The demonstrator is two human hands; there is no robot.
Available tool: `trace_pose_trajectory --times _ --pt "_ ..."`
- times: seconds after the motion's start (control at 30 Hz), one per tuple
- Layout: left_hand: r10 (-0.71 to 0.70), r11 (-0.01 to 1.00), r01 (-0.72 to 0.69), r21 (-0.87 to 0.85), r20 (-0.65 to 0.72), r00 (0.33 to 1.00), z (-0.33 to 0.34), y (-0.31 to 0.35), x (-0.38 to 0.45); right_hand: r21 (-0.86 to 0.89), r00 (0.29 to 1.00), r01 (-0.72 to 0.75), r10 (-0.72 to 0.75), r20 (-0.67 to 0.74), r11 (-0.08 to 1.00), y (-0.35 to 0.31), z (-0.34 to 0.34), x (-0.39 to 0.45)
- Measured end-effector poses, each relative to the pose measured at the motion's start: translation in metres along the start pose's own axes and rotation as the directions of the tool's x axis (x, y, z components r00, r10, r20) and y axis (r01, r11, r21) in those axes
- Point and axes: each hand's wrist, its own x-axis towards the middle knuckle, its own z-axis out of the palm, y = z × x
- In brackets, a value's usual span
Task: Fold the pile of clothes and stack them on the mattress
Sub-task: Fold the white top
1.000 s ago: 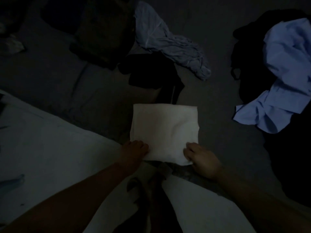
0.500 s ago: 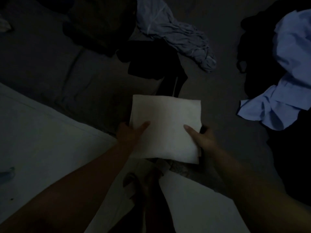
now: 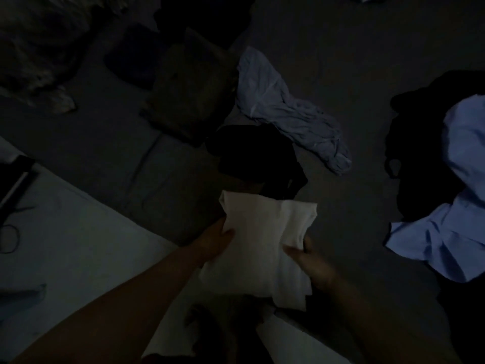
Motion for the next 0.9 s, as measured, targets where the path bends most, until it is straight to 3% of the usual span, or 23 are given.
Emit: trace_pose_trajectory --times 0.3,0.47,0.6,0.9 --pt "0.134 0.989 -0.139 -0.039 -0.119 0.984 -0.113 0.043 0.01 -0.052 0.975 0.219 -0.217 0.038 0.974 -0.099 0.052 0.003" --pt "0.209 0.941 -0.234 -0.244 -0.126 0.97 -0.219 0.071 0.03 -0.026 0.942 0.334 -0.333 0.033 0.942 -0.174 0.118 0.008" --pt "0.241 0.915 -0.273 -0.297 -0.14 0.96 -0.323 0.077 0.05 0.046 0.926 0.377 -0.377 -0.004 0.925 -0.239 0.189 0.025" --pt "0.343 0.933 -0.352 -0.074 -0.104 0.933 -0.512 0.118 0.141 0.132 0.913 0.406 -0.397 -0.092 0.904 -0.348 0.329 0.121"
